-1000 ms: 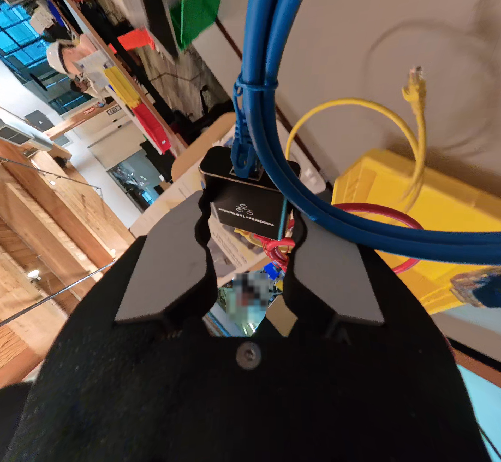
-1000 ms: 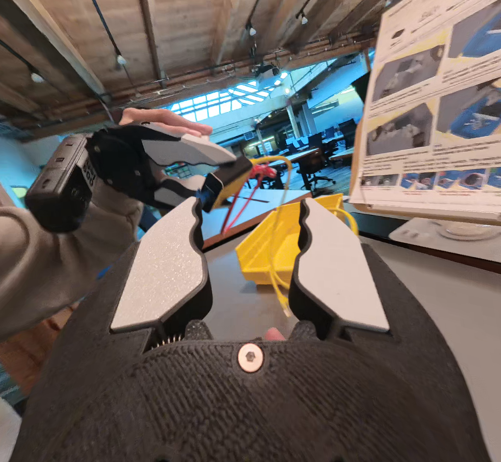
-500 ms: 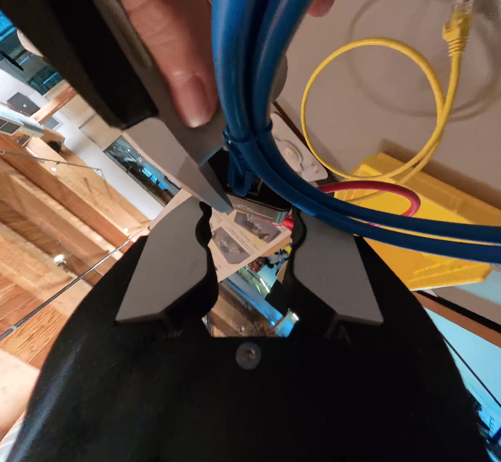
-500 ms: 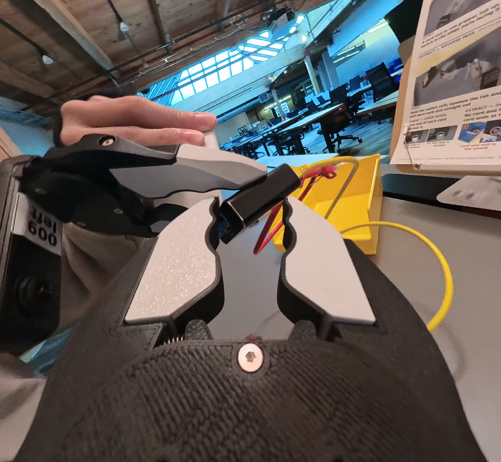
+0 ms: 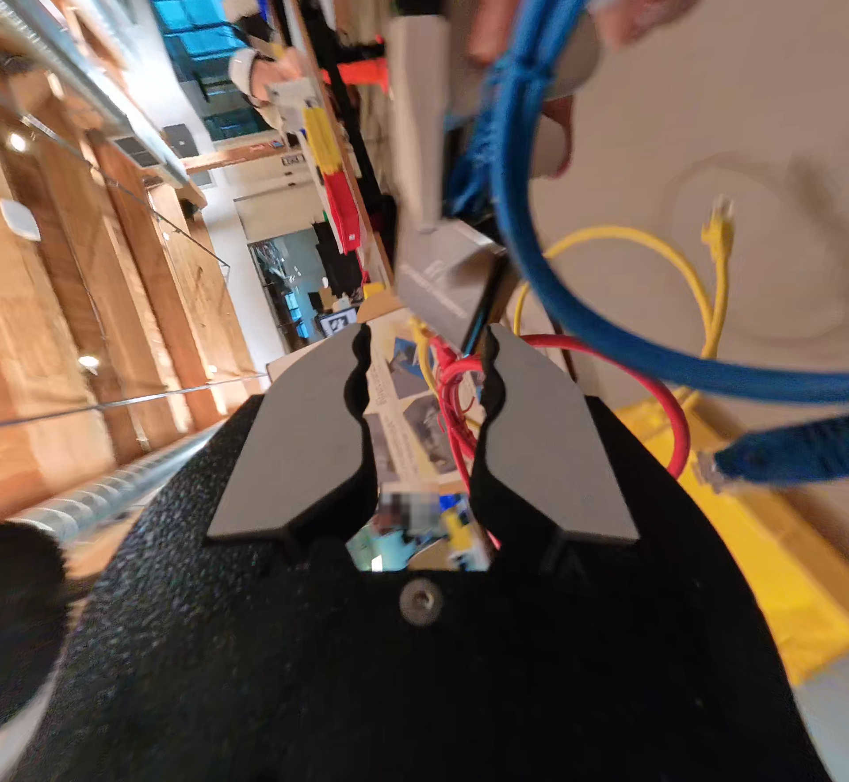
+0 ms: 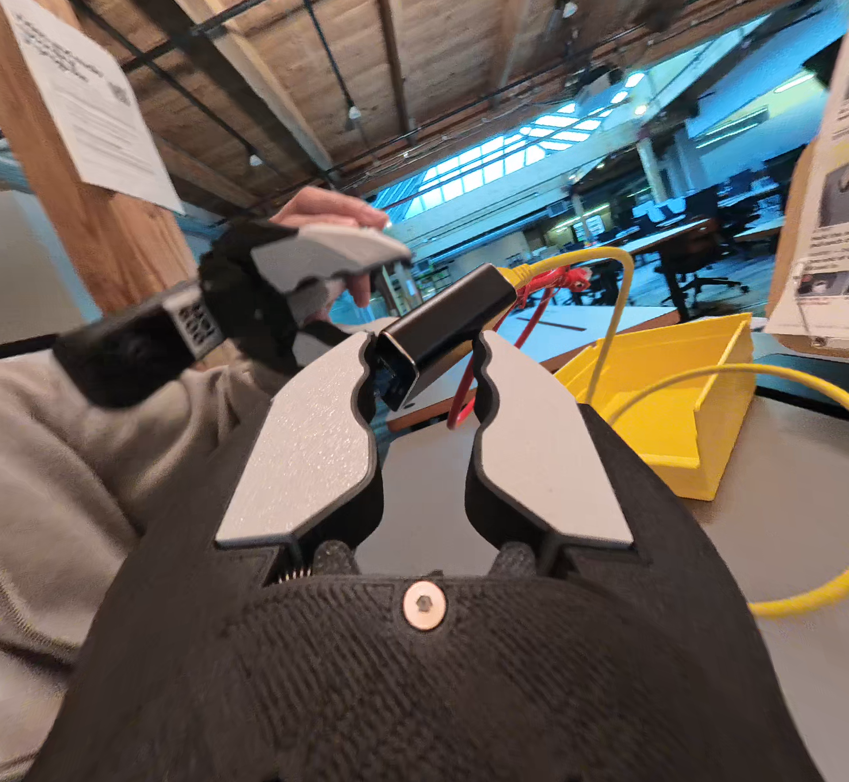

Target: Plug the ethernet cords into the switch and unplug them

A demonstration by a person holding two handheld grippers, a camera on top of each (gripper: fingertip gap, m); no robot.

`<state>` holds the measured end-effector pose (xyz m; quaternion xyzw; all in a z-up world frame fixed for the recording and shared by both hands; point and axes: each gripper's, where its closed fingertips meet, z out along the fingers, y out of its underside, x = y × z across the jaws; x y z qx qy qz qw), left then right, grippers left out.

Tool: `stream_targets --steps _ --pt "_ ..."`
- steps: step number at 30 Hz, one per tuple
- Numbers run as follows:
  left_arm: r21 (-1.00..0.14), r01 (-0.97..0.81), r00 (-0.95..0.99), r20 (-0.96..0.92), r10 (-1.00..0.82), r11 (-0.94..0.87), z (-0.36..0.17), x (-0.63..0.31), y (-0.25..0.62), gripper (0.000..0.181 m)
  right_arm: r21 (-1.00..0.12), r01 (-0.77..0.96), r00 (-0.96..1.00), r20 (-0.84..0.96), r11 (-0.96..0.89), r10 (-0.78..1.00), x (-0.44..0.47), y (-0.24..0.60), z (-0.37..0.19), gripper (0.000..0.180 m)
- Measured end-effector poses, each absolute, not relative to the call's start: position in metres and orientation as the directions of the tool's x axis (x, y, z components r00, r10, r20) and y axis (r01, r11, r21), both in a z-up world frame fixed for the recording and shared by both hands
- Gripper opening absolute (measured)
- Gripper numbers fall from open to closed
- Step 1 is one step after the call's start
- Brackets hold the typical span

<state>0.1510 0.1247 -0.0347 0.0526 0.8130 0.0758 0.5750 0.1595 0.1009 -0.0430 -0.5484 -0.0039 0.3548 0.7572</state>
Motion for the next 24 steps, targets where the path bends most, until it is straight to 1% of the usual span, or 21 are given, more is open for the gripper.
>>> stream_targets --steps 1,3,5,6,7,8,9,10,12,15,16,18,19,20,22,24 --pt "0.084 0.019 -0.327 -0.941 0.086 0.996 -0.027 0.147 0.123 0.049 -0.834 -0.537 0.725 -0.382 0.124 0.573 0.160 0.097 -0.044 0.041" --pt "-0.132 0.104 -0.417 -0.906 -0.077 0.986 -0.023 0.133 0.118 0.053 -0.834 -0.546 0.671 -0.380 0.078 0.637 0.162 0.087 -0.047 0.040" --pt "-0.388 0.189 -0.535 -0.811 -0.237 0.902 -0.020 0.119 0.108 0.052 -0.839 -0.544 0.599 -0.372 0.020 0.709 0.159 0.076 -0.051 0.040" --pt "-0.504 0.203 -0.606 -0.738 -0.296 0.840 -0.023 0.112 0.103 0.052 -0.838 -0.545 0.562 -0.374 -0.010 0.738 0.157 0.072 -0.053 0.040" --pt "-0.595 0.197 -0.674 -0.659 -0.333 0.779 -0.028 0.107 0.100 0.054 -0.838 -0.544 0.530 -0.374 -0.032 0.761 0.154 0.069 -0.055 0.040" --pt "-0.656 0.178 -0.722 -0.593 -0.355 0.734 -0.036 0.104 0.098 0.056 -0.833 -0.552 0.500 -0.372 -0.042 0.782 0.153 0.067 -0.055 0.040" --pt "-0.693 0.161 -0.741 -0.555 -0.378 0.703 -0.044 0.105 0.098 0.058 -0.822 -0.566 0.462 -0.376 -0.059 0.803 0.150 0.065 -0.054 0.040" --pt "-0.714 0.157 -0.732 -0.548 -0.406 0.682 -0.050 0.109 0.098 0.060 -0.816 -0.571 0.417 -0.383 -0.090 0.824 0.146 0.064 -0.055 0.040" --pt "-0.714 0.184 -0.679 -0.590 -0.437 0.676 -0.059 0.117 0.099 0.063 -0.815 -0.557 0.356 -0.406 -0.158 0.841 0.137 0.065 -0.063 0.040" --pt "-0.722 0.185 -0.716 -0.563 -0.412 0.666 -0.080 0.115 0.093 0.058 -0.791 -0.578 0.270 -0.419 -0.202 0.867 0.132 0.064 -0.065 0.040" --pt "-0.712 0.180 -0.708 -0.573 -0.413 0.679 -0.085 0.118 0.094 0.062 -0.772 -0.593 0.250 -0.445 -0.227 0.860 0.133 0.067 -0.067 0.040" --pt "-0.696 0.172 -0.697 -0.586 -0.413 0.697 -0.092 0.123 0.095 0.080 -0.764 -0.589 0.215 -0.462 -0.263 0.860 0.130 0.069 -0.074 0.040" --pt "-0.707 0.178 -0.691 -0.585 -0.424 0.684 -0.092 0.126 0.094 0.080 -0.750 -0.598 0.191 -0.477 -0.283 0.858 0.128 0.072 -0.075 0.040" --pt "-0.718 0.195 -0.677 -0.592 -0.438 0.669 -0.090 0.128 0.093 0.075 -0.725 -0.615 0.165 -0.504 -0.311 0.848 0.126 0.078 -0.076 0.040" --pt "-0.716 0.232 -0.704 -0.590 -0.395 0.658 -0.092 0.124 0.087 0.061 -0.686 -0.643 0.110 -0.522 -0.340 0.846 0.123 0.083 -0.076 0.040" --pt "-0.695 0.253 -0.674 -0.626 -0.393 0.673 -0.092 0.125 0.089 0.058 -0.650 -0.673 0.079 -0.536 -0.352 0.840 0.128 0.086 -0.076 0.040"
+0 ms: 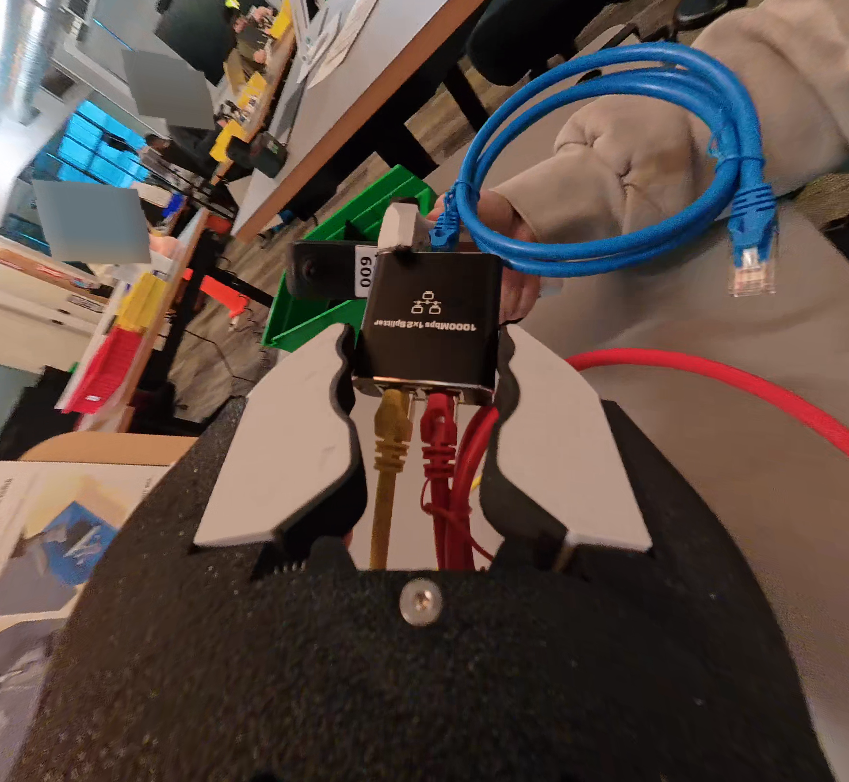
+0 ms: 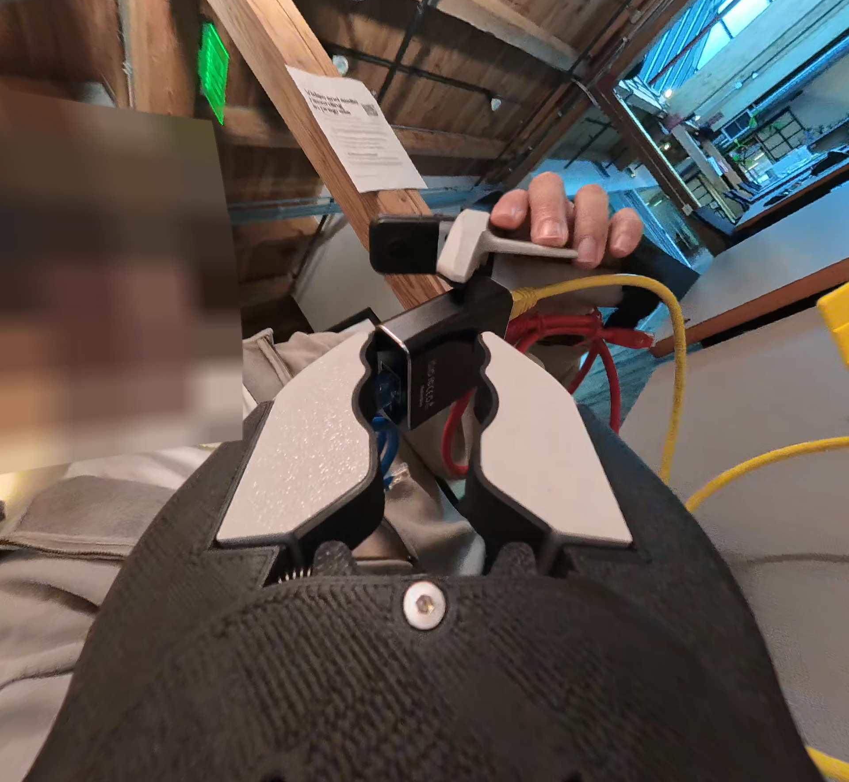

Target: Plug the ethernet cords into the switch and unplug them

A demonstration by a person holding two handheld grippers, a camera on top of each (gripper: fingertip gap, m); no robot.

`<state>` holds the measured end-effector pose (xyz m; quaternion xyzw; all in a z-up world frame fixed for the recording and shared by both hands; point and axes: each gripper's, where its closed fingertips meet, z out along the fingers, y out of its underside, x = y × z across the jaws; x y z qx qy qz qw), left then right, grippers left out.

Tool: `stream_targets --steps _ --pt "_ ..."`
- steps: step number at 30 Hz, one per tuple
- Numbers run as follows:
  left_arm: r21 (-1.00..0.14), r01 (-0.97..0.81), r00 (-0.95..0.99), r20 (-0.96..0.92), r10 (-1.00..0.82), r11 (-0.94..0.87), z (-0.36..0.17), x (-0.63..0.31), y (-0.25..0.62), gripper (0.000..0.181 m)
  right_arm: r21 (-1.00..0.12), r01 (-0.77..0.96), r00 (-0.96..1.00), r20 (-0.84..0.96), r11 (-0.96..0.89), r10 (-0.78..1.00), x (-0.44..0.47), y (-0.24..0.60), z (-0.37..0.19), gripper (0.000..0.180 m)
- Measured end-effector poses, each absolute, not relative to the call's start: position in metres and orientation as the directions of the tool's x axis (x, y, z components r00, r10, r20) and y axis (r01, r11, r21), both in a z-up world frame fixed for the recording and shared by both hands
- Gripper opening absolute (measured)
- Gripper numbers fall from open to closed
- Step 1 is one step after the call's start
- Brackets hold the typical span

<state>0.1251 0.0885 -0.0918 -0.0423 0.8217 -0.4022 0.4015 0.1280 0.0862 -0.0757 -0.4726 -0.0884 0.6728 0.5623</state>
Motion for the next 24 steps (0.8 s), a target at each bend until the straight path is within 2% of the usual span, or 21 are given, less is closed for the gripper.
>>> stream_targets --steps 4,10,15,20,24 --pt "-0.694 0.274 -0.660 -0.639 -0.395 0.666 -0.098 0.126 0.094 0.058 -0.628 -0.685 0.067 -0.557 -0.368 0.828 0.129 0.092 -0.082 0.040" --pt "-0.770 0.285 -0.689 -0.579 -0.436 0.571 -0.106 0.126 0.098 0.061 -0.624 -0.686 0.071 -0.570 -0.375 0.819 0.128 0.097 -0.091 0.040" --pt "-0.829 0.189 -0.784 -0.450 -0.428 0.526 -0.122 0.128 0.100 0.066 -0.599 -0.695 0.050 -0.593 -0.399 0.803 0.126 0.103 -0.095 0.040" --pt "-0.753 0.258 -0.679 -0.587 -0.441 0.605 -0.115 0.137 0.104 0.064 -0.528 -0.749 -0.015 -0.589 -0.399 0.808 0.135 0.105 -0.092 0.039" --pt "-0.784 0.286 -0.677 -0.572 -0.463 0.551 -0.114 0.139 0.104 0.064 -0.499 -0.768 -0.043 -0.584 -0.400 0.811 0.138 0.107 -0.092 0.040"
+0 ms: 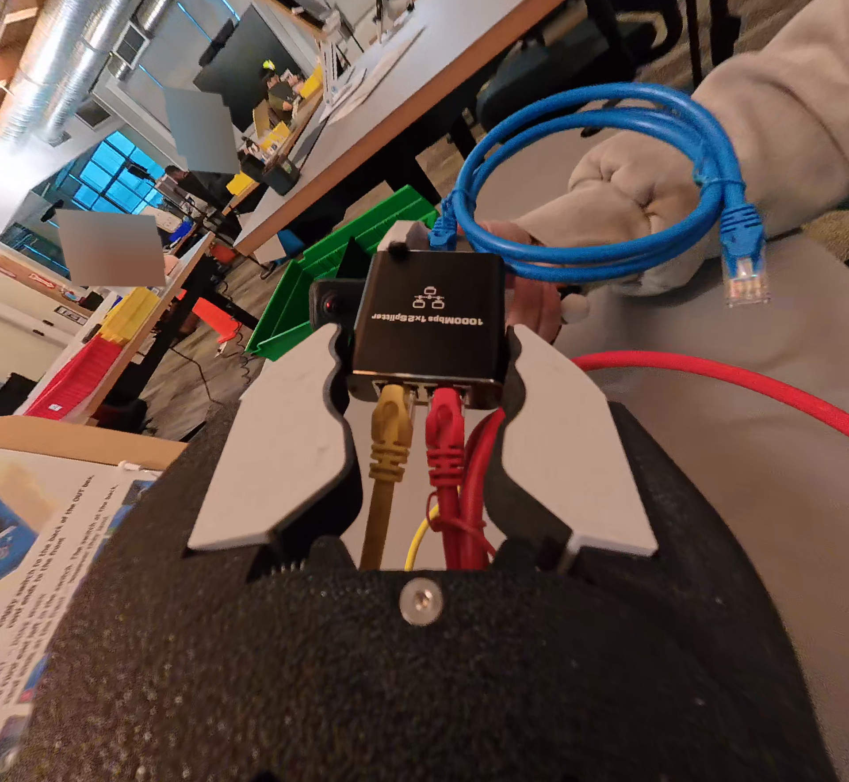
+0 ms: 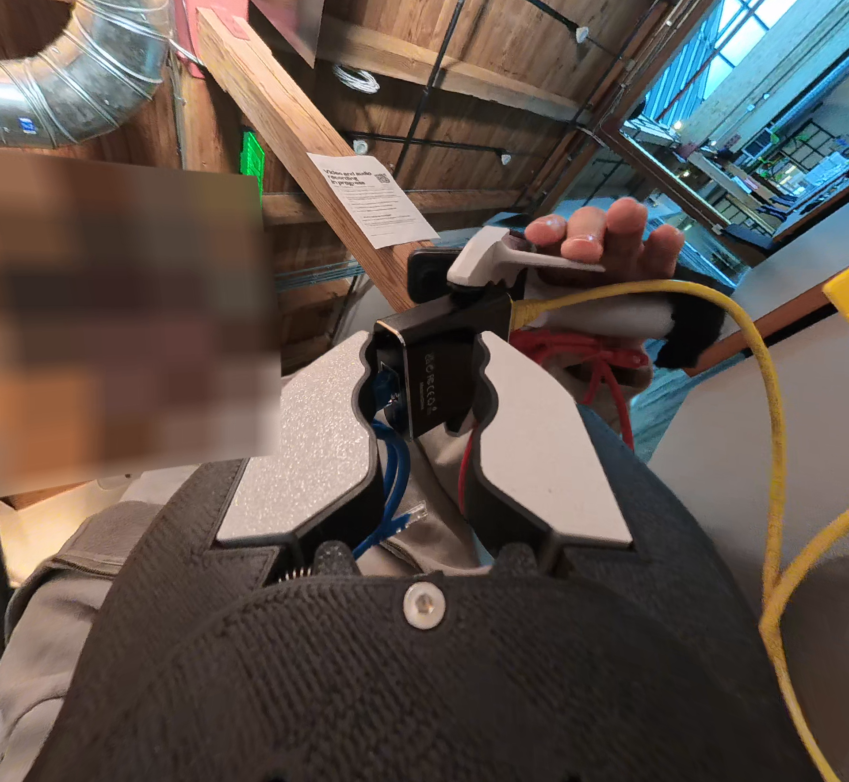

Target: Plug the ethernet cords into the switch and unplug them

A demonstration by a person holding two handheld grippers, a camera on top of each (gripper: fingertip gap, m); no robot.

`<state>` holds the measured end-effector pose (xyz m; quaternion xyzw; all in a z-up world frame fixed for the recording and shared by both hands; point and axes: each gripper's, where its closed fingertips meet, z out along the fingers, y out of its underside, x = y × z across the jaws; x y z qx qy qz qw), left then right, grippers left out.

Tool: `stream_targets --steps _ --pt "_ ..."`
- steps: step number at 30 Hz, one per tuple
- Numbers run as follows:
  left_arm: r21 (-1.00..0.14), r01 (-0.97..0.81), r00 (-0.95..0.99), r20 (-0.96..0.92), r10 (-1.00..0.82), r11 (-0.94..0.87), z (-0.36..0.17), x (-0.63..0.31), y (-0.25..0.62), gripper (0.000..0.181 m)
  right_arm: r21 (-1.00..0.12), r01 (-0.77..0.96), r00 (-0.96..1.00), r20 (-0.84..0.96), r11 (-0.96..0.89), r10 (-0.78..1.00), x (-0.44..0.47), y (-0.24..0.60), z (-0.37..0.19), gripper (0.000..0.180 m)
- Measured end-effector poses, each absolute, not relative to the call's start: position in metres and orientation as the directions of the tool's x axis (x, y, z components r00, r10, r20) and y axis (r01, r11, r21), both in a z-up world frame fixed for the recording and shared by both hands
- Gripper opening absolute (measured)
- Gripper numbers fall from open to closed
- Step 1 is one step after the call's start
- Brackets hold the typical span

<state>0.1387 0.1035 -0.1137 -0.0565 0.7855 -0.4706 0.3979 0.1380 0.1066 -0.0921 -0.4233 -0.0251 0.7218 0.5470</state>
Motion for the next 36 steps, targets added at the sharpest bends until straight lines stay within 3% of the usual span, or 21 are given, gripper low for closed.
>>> stream_targets --steps 7,10,17,21,26,29,32,36 --pt "-0.887 0.234 -0.766 -0.421 -0.486 0.398 -0.122 0.140 0.103 0.068 -0.447 -0.794 -0.083 -0.592 -0.412 0.802 0.141 0.113 -0.099 0.040" --pt "-0.840 0.285 -0.687 -0.515 -0.513 0.461 -0.121 0.147 0.104 0.067 -0.426 -0.809 -0.100 -0.579 -0.405 0.809 0.146 0.113 -0.097 0.040" --pt "-0.856 0.173 -0.678 -0.463 -0.571 0.488 -0.133 0.160 0.109 0.066 -0.373 -0.834 -0.120 -0.596 -0.406 0.794 0.159 0.116 -0.106 0.041" --pt "-0.879 0.119 -0.724 -0.395 -0.566 0.462 -0.136 0.158 0.108 0.065 -0.424 -0.822 -0.052 -0.610 -0.381 0.791 0.160 0.116 -0.107 0.042" --pt "-0.904 0.062 -0.756 -0.319 -0.572 0.423 -0.136 0.161 0.124 0.065 -0.517 -0.838 0.302 -0.707 -0.176 0.639 0.211 0.121 -0.123 0.065" --pt "-0.868 0.014 -0.784 -0.317 -0.533 0.496 -0.146 0.161 0.133 0.065 -0.678 -0.731 0.560 -0.661 -0.077 0.500 0.240 0.103 -0.124 0.064" --pt "-0.848 0.031 -0.808 -0.333 -0.487 0.528 -0.147 0.164 0.136 0.065 -0.810 -0.566 0.714 -0.576 -0.157 0.399 0.236 0.099 -0.129 0.062" --pt "-0.843 0.106 -0.837 -0.361 -0.410 0.527 -0.151 0.167 0.135 0.065 -0.784 -0.513 0.644 -0.621 -0.351 0.447 0.211 0.116 -0.126 0.063"
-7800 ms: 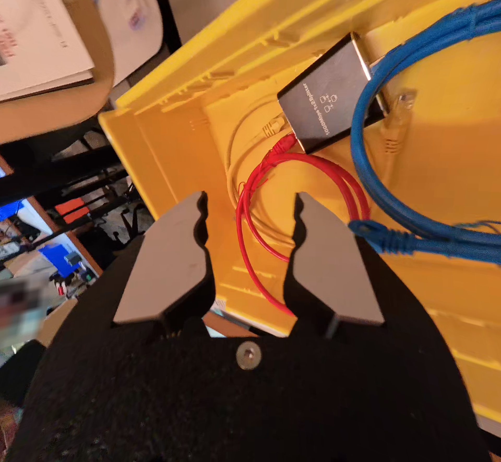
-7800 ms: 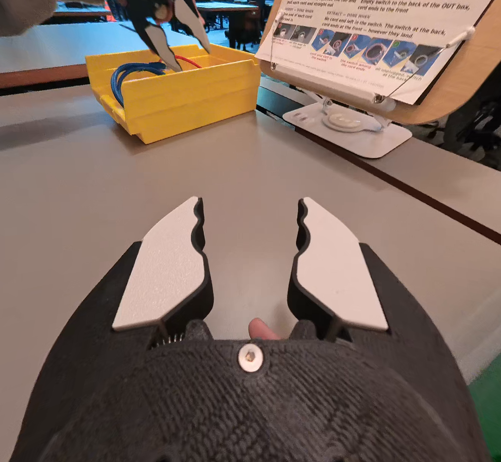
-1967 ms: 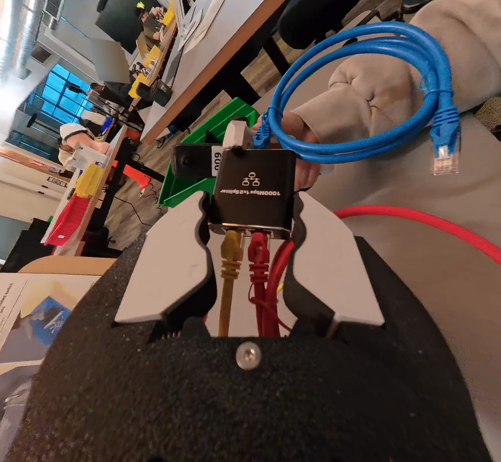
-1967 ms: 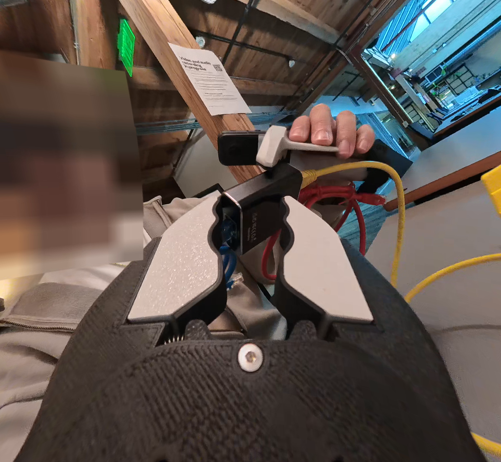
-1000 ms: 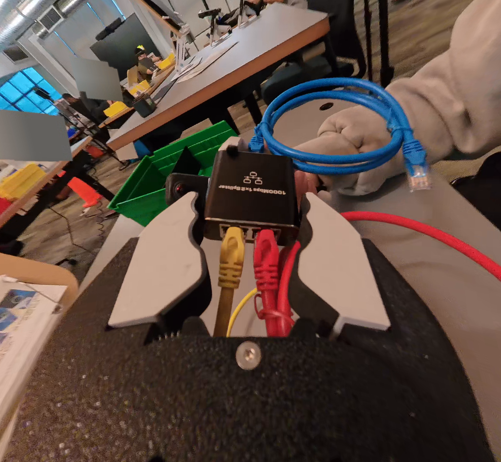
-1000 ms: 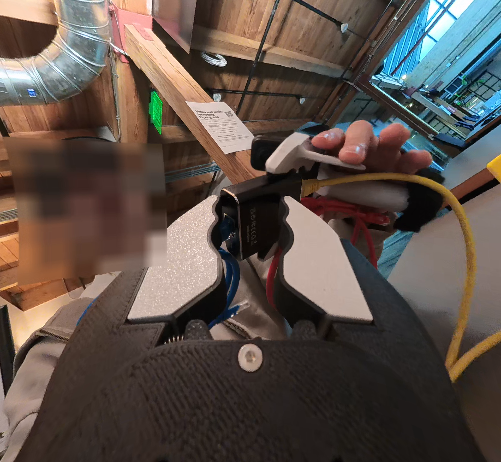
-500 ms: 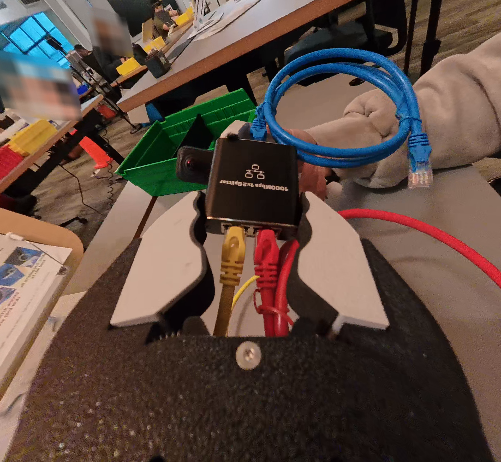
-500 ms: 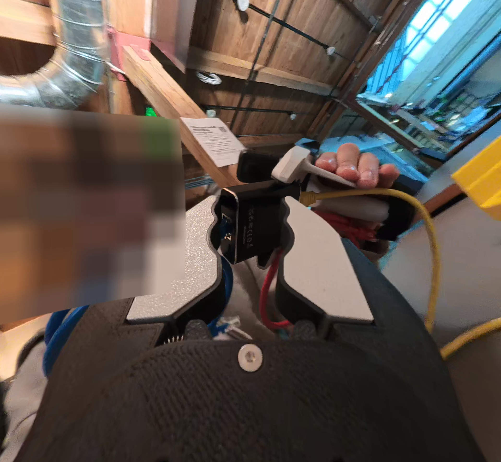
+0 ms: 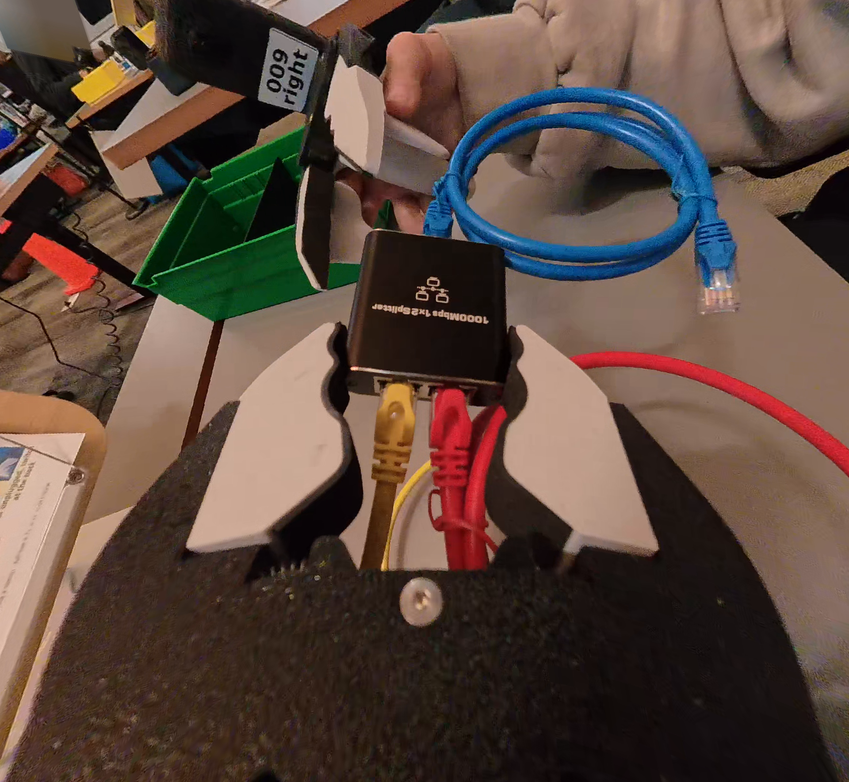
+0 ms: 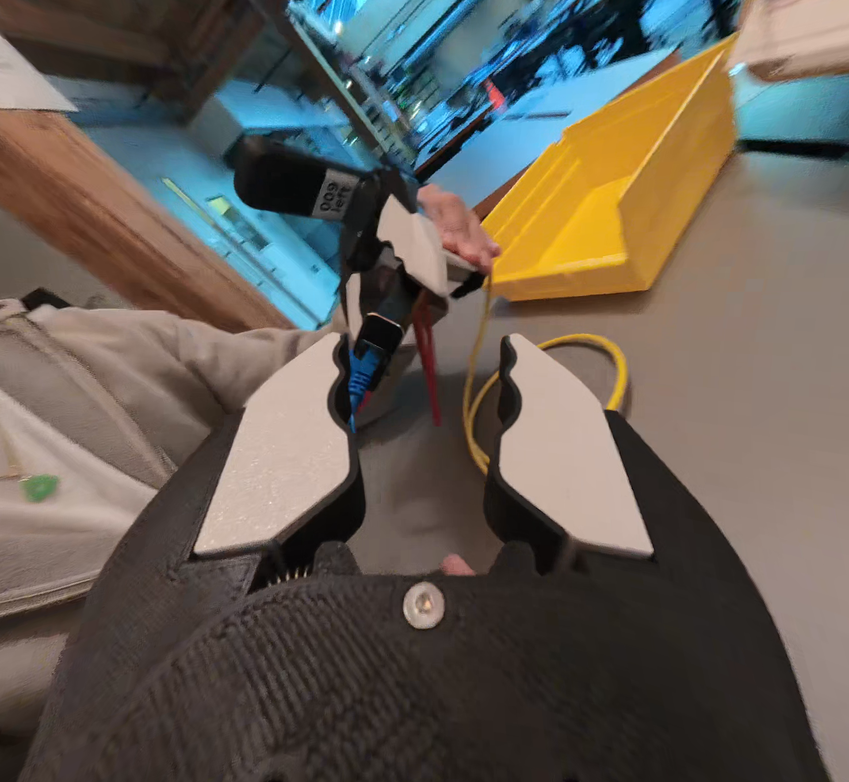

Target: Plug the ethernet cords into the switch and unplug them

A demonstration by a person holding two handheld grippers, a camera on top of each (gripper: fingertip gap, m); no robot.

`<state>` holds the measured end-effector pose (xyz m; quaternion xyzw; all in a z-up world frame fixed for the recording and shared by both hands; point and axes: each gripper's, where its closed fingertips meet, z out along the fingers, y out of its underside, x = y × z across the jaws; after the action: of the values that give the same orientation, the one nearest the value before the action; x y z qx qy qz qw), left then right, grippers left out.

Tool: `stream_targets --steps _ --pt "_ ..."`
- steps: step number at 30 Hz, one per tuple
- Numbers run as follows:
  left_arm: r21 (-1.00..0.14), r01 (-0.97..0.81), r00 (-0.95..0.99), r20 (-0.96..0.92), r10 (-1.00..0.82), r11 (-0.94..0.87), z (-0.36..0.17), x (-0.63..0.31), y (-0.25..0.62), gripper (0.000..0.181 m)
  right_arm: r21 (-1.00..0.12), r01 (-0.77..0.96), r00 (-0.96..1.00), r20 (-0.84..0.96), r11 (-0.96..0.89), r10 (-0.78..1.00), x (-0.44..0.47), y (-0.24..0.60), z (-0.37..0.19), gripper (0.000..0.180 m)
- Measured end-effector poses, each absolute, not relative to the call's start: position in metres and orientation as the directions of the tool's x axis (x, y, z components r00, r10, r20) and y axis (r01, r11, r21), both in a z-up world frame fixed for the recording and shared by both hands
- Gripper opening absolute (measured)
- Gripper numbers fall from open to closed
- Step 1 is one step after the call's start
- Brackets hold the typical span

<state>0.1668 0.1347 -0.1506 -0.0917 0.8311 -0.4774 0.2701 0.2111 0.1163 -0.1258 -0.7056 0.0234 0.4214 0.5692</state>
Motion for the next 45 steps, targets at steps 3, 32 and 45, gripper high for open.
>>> stream_targets --steps 3,32,45 --pt "-0.836 0.109 -0.843 -0.365 -0.396 0.538 -0.154 0.170 0.138 0.065 -0.732 -0.490 0.604 -0.677 -0.473 0.422 0.204 0.124 -0.133 0.043" --pt "-0.904 -0.090 -0.798 -0.185 -0.574 0.417 -0.153 0.193 0.179 0.064 -0.931 0.147 0.986 0.110 -0.333 0.127 0.221 0.116 -0.078 0.040" --pt "-0.905 -0.029 -0.840 -0.208 -0.502 0.424 -0.148 0.187 0.154 0.064 -0.800 -0.310 0.831 -0.491 -0.513 0.263 0.193 0.139 -0.121 0.032"
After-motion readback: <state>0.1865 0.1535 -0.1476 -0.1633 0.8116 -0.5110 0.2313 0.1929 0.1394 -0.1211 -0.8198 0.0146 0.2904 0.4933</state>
